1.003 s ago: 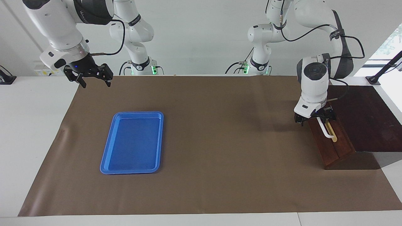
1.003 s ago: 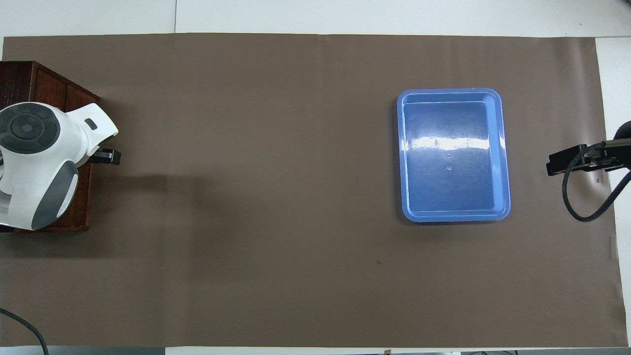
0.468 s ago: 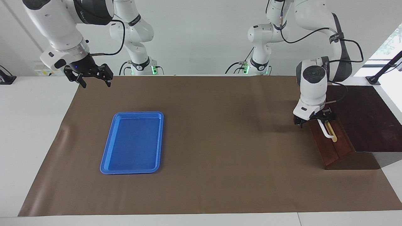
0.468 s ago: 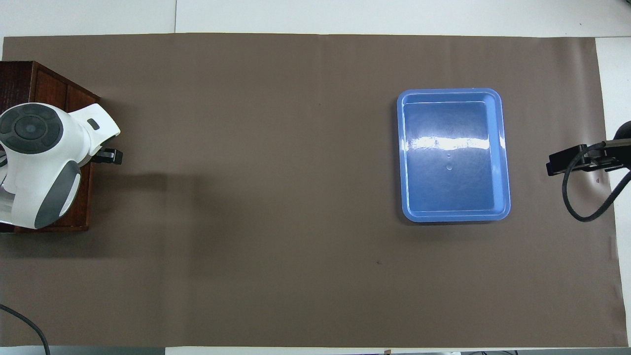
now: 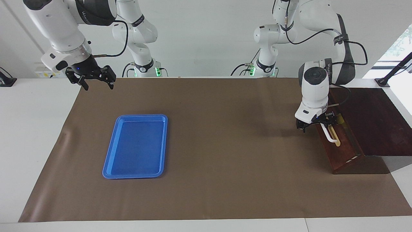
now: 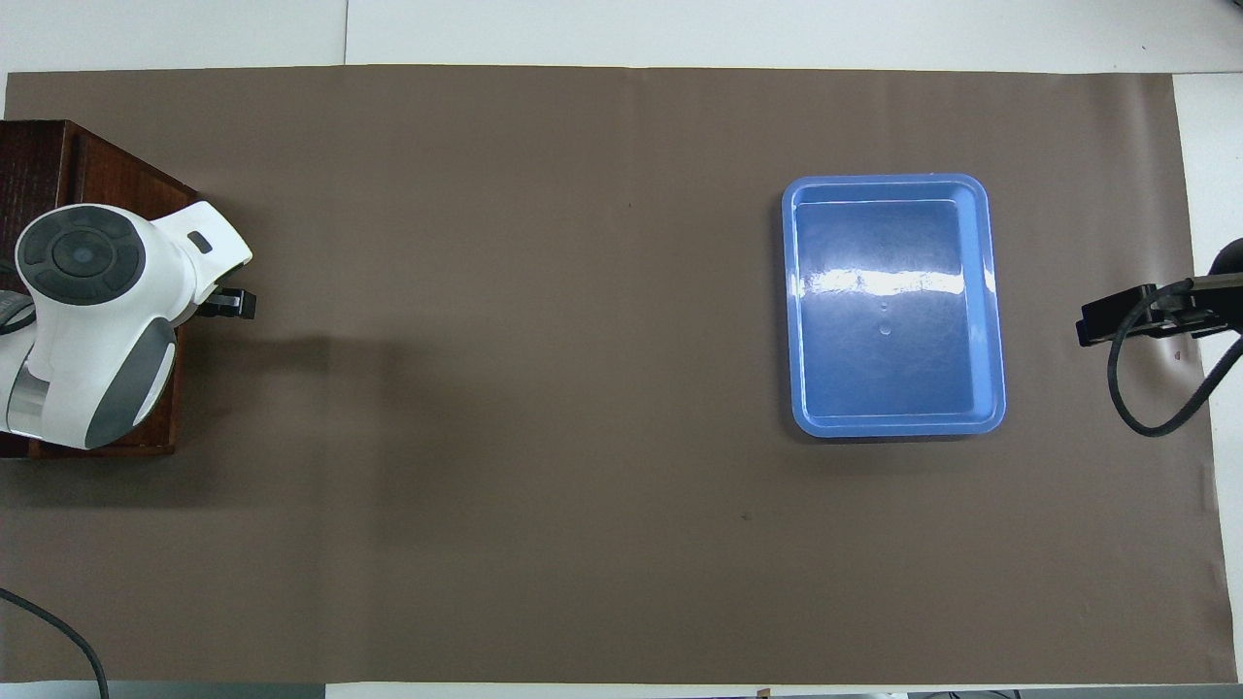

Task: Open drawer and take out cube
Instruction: 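Pull the drawer open toward the robot with the left gripper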

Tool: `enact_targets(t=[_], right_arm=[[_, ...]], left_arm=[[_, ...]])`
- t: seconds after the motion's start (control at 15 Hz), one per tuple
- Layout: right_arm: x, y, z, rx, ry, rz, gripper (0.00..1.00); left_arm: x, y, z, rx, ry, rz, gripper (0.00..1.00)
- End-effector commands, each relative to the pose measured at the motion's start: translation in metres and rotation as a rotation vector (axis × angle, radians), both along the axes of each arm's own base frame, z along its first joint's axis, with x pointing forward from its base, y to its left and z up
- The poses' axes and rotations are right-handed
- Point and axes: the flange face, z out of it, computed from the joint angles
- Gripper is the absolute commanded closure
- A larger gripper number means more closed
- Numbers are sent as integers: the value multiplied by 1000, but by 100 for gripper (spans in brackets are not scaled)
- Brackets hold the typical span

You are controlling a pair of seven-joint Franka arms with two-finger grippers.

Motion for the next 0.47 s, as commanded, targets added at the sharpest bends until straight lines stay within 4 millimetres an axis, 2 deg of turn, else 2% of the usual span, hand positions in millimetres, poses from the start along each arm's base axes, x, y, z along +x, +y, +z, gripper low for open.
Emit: enact_targets(t=[0.0, 0.27, 0.4], right_arm=[[-8, -5, 1, 5, 11, 8, 0], [-8, -5, 0, 4, 13, 8, 0], [-8, -5, -1, 4, 14, 8, 0]], left_arm=[[-3, -30, -4, -1, -17, -28, 0], [-10, -67, -4, -3, -14, -83, 0], [-16, -93, -2, -1, -14, -126, 0]])
